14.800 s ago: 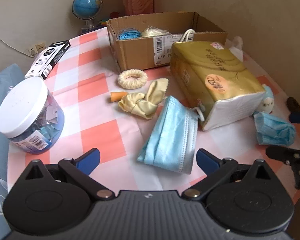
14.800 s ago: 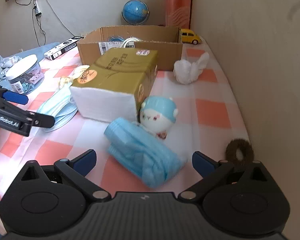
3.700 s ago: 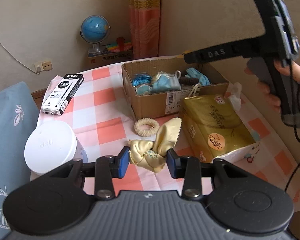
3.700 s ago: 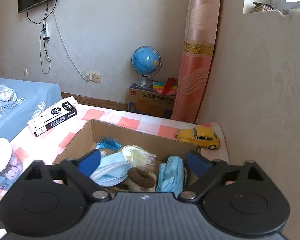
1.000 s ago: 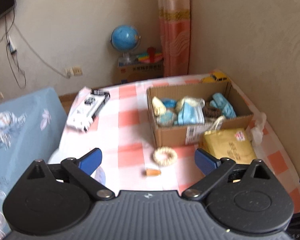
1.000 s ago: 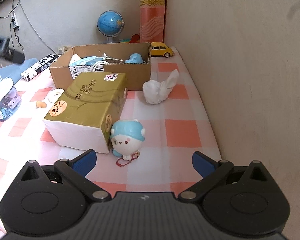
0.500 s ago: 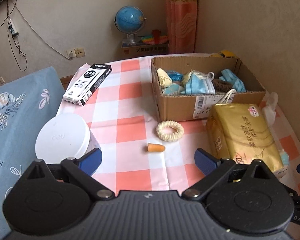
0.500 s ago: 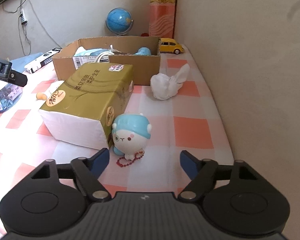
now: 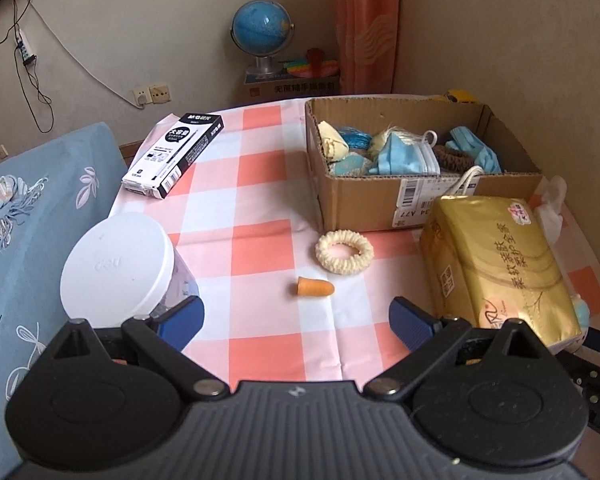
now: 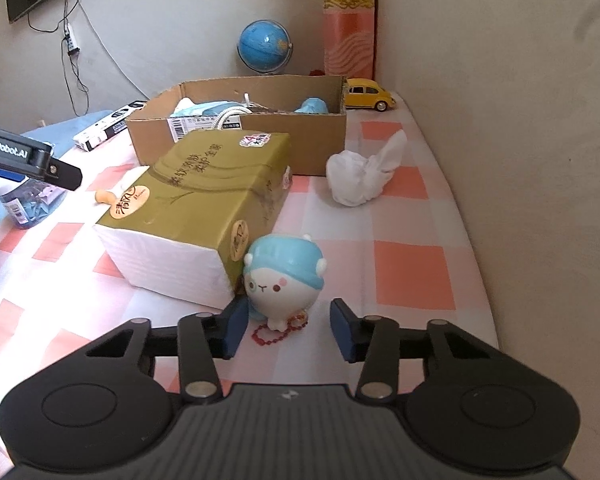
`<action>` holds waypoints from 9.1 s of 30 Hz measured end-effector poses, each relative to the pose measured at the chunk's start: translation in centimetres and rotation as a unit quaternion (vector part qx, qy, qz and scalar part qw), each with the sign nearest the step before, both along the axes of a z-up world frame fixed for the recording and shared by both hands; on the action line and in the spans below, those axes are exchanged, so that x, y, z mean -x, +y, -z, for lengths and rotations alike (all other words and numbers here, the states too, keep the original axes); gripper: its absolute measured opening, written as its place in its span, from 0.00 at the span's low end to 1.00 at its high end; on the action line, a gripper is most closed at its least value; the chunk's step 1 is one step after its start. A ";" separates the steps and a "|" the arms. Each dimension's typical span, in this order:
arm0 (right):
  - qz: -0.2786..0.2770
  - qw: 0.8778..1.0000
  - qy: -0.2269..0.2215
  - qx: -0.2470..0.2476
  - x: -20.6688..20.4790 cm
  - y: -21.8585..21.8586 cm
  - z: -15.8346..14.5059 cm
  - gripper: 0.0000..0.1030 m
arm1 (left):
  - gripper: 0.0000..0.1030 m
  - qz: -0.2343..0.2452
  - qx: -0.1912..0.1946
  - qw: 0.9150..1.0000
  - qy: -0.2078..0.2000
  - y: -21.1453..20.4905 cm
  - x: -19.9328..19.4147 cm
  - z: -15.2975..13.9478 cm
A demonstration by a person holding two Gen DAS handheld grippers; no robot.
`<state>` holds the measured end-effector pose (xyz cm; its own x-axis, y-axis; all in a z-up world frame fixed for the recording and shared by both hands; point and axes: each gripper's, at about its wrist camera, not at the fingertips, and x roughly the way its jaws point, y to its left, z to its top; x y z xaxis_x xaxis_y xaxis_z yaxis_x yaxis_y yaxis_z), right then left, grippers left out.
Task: Organize soft objects
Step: 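Move left tool to orange foam earplug while right tool approaches blue-hatted doll, then grasp the earplug with left tool while right tool grasps the doll, then carry earplug into box and open left tool while right tool lifts the doll, then lower the blue-hatted doll into the box and open right tool, then move right tool toward the white cloth bunny, then lower right tool around the white cloth bunny while left tool approaches the cream scrunchie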
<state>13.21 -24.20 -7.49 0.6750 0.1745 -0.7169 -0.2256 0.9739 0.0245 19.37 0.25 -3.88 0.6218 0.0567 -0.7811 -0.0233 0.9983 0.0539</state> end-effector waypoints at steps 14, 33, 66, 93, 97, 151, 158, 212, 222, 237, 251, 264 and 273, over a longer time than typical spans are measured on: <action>0.007 1.000 -0.011 0.012 1.1 0.1 -0.7 0.35 | 0.96 0.003 -0.002 1.000 0.004 -0.1 0.2 0.2; 0.017 1.000 -0.019 0.010 0.9 -0.3 -1.2 0.54 | 0.95 -0.004 0.009 1.000 0.013 0.7 -0.1 1.3; 0.045 0.997 -0.016 0.060 0.9 -0.3 -0.2 0.59 | 0.44 0.013 0.041 0.999 -0.026 0.2 -2.8 5.6; 0.040 0.999 -0.008 0.035 0.0 -0.3 -0.1 0.58 | 0.25 0.013 0.038 0.999 -0.028 0.3 -3.7 5.7; 0.039 0.999 -0.006 0.030 -0.3 -0.2 -0.2 0.50 | 0.25 0.017 0.036 0.999 -0.024 0.4 -3.8 5.6; 0.000 0.996 -0.088 0.033 0.4 1.9 -8.5 0.48 | 0.25 0.130 0.043 0.989 -0.058 -3.2 -9.7 -7.1; 0.004 0.995 -0.091 0.036 -0.2 1.9 -8.7 0.48 | 0.65 0.088 0.041 0.994 -0.056 -2.8 -12.8 -6.4; -0.016 0.998 -0.060 0.023 -20.4 6.9 -11.5 0.90 | 0.98 0.024 0.018 0.998 -0.059 1.0 1.7 -4.4; 0.027 0.998 -0.057 0.027 -15.1 3.9 -11.2 0.90 | 0.98 0.015 0.023 0.998 -0.060 1.1 2.1 -4.3; 0.124 0.991 0.044 0.002 -11.6 0.4 -6.8 0.74 | 0.98 -0.009 0.031 0.998 -0.056 1.7 1.9 -3.8; 0.156 0.981 0.099 -0.051 -14.9 -1.1 -3.6 0.61 | 0.98 -0.011 0.037 0.999 -0.039 2.1 0.7 -2.3; 0.159 0.979 0.110 -0.063 -16.0 -1.4 -2.0 0.41 | 0.98 -0.011 0.043 0.999 -0.028 2.1 0.3 -1.5; 0.154 0.982 0.097 -0.051 -14.4 -1.3 -3.1 0.32 | 0.98 -0.010 0.048 0.998 -0.031 2.2 0.6 -1.7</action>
<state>27.59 -25.51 -4.39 0.5591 0.0613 -0.8268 0.0984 0.9853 0.1395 18.73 2.44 -2.14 0.6684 -0.0043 -0.7438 -0.0432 0.9981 -0.0446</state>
